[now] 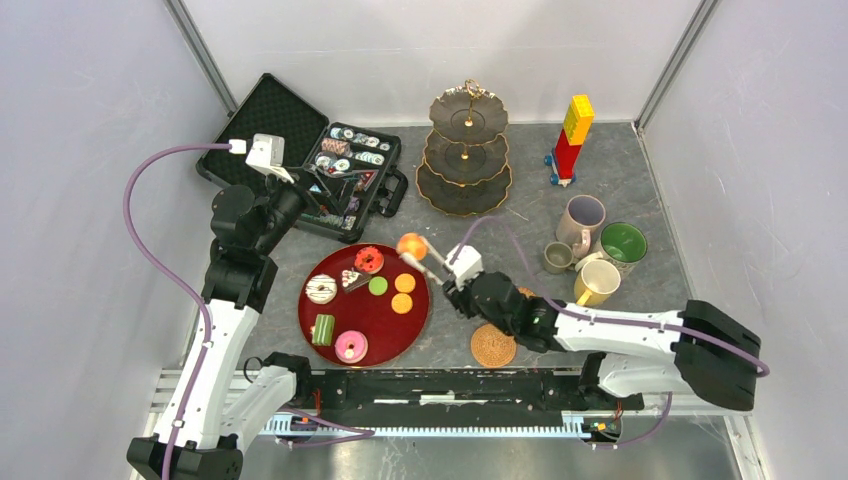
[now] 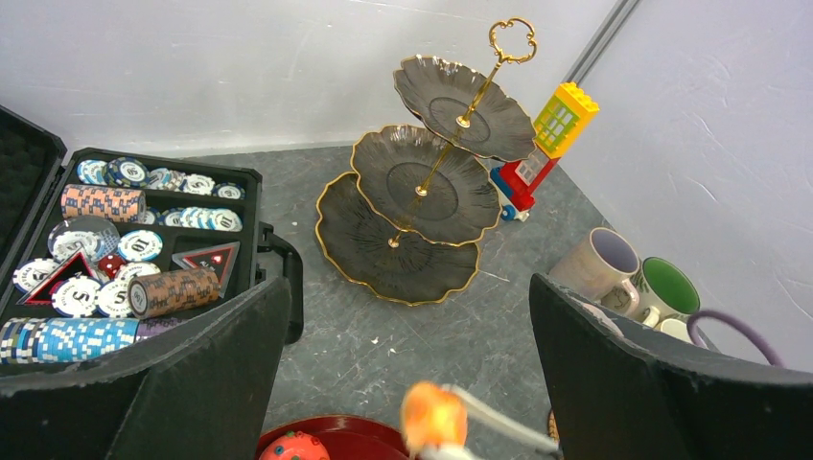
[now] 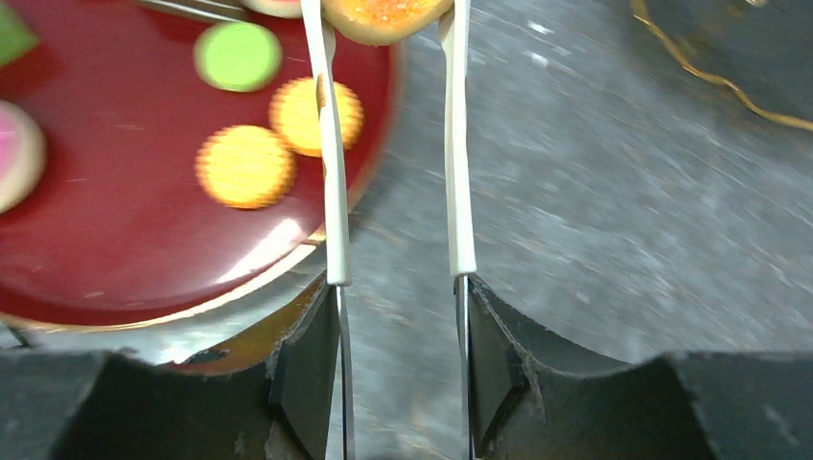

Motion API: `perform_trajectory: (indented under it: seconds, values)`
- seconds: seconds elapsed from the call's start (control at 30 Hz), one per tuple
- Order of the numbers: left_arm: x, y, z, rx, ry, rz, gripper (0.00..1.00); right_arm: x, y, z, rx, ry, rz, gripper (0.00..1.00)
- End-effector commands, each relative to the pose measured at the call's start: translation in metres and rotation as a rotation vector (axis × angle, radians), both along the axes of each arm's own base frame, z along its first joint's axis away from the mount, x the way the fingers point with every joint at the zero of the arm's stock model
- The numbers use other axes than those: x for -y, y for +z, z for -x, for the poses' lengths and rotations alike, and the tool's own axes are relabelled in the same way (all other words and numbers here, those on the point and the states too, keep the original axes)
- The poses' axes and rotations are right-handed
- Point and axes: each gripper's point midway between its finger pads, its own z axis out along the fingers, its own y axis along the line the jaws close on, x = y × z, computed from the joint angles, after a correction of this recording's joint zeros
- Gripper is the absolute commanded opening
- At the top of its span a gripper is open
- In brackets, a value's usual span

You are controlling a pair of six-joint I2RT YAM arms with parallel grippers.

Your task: Serve the afternoon tea

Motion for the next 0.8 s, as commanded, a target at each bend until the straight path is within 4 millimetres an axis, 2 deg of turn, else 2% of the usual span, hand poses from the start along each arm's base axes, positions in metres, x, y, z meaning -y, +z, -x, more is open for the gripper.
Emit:
perform_trajectory:
  seconds: [0.0,0.13,0.27,0.57,0.77]
  values:
    - [0.005,0.022,0.007,0.022,-0.026,0.054,1.00,0.049,-0.006,-0.034,-0.004,-0.162,0.023,0.43]
    - [0.006,0.022,0.007,0.019,-0.031,0.056,1.00,0.084,-0.010,-0.063,-0.033,-0.278,0.009,0.40]
    - [0.006,0.022,0.008,0.022,-0.031,0.057,1.00,0.100,-0.014,-0.085,-0.086,-0.344,-0.022,0.40]
    - [0.007,0.024,0.009,0.019,-0.042,0.065,1.00,0.121,-0.001,-0.139,-0.114,-0.521,-0.120,0.39]
    - [0.009,0.023,0.009,0.019,-0.048,0.068,1.00,0.122,0.007,-0.157,-0.092,-0.567,-0.137,0.38]
